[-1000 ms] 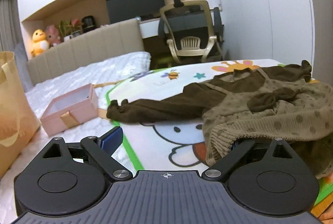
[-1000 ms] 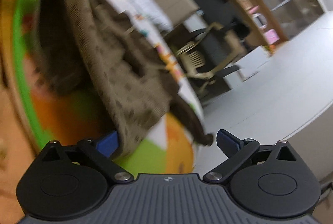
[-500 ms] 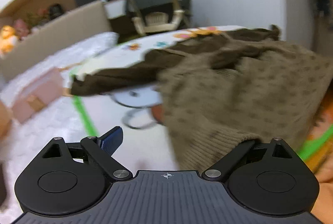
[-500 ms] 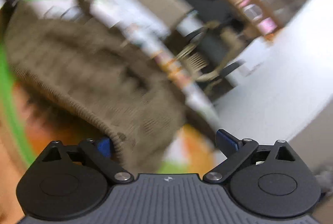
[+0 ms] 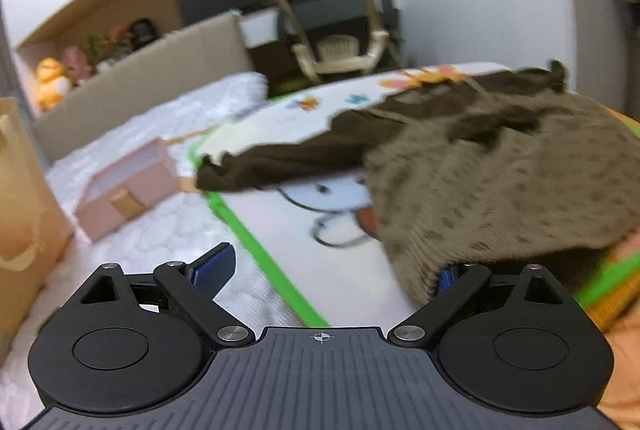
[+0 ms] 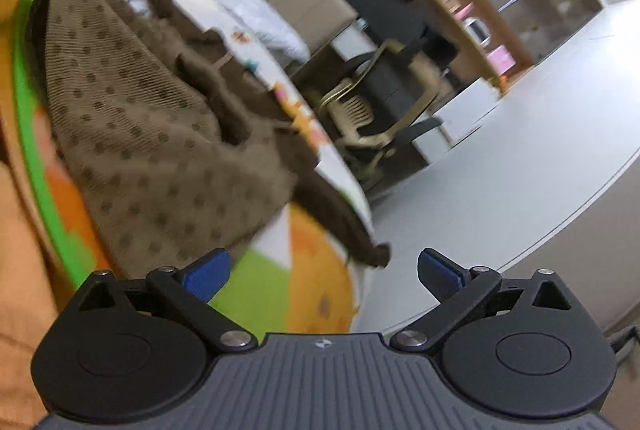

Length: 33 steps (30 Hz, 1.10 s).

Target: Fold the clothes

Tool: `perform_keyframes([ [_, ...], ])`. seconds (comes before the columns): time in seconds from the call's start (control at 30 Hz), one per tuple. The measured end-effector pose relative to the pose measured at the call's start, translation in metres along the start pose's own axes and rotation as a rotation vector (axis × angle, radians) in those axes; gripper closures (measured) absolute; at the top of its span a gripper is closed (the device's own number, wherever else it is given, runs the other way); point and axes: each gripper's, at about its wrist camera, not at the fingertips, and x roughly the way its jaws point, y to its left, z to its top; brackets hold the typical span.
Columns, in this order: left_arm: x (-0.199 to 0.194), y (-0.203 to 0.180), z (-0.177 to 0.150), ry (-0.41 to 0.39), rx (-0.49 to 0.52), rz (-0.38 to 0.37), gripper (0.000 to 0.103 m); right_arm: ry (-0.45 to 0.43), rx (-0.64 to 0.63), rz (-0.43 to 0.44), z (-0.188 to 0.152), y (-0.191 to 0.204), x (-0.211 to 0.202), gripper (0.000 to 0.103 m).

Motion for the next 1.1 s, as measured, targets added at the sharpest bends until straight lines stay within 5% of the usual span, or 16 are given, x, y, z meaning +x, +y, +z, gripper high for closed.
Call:
perform_keyframes([
  [0.2,-0.013,-0.005,0.002,-0.031,-0.056,-0.239,0.005,-0.055,0.359,0.208,-0.001,-0.028,0.014,0.002],
  [0.33,-0.014,0.002,0.016,-0.072,-0.174,-0.422,0.005,-0.023,0.461,0.206,0.002,-0.03,0.049,0.002],
  [0.43,0.0,0.014,0.04,-0.091,-0.278,-0.481,0.004,-0.042,0.562,0.228,0.015,-0.046,0.074,0.0],
  [0.57,0.051,0.027,0.072,-0.052,-0.445,-0.494,0.004,-0.064,0.71,0.336,0.04,-0.063,0.114,0.0],
  [0.77,0.165,0.036,0.09,0.137,-0.614,-0.385,0.004,-0.01,0.781,0.459,0.075,-0.07,0.19,0.004],
  [0.83,0.195,0.044,0.088,0.173,-0.663,-0.356,0.005,0.021,0.79,0.508,0.089,-0.073,0.222,0.021],
  [0.97,0.23,0.063,0.082,0.147,-0.815,-0.281,0.005,0.111,0.859,0.564,0.117,-0.077,0.298,0.028],
  [1.1,0.25,0.063,0.081,0.119,-0.842,-0.208,0.008,0.248,0.922,0.573,0.125,-0.066,0.366,0.062],
])
